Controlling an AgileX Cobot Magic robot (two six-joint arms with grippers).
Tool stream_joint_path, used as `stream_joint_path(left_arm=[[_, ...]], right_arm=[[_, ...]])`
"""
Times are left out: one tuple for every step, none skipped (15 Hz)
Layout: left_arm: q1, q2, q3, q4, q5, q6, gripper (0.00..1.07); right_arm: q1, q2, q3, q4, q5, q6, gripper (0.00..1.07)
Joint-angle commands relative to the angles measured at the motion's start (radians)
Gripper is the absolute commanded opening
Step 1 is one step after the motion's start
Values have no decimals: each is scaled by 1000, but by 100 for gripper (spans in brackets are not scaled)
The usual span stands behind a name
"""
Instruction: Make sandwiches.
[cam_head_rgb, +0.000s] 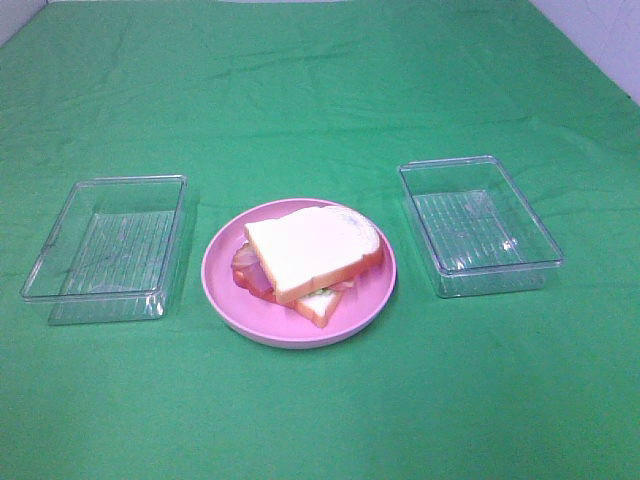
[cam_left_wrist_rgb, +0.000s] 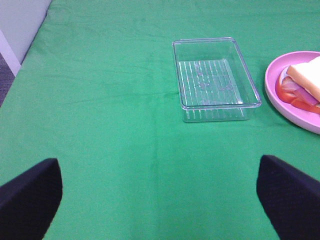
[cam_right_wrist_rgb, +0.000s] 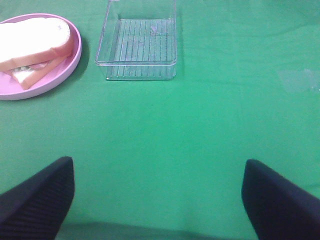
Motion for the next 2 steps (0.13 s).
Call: stream_joint_path(left_arm=[[2,-9,1,-5,-3,-1,101],[2,-9,1,-5,-3,-1,101]], right_arm=[[-5,-34,4,2,-13,-9,88],[-5,-34,4,2,-13,-9,88]])
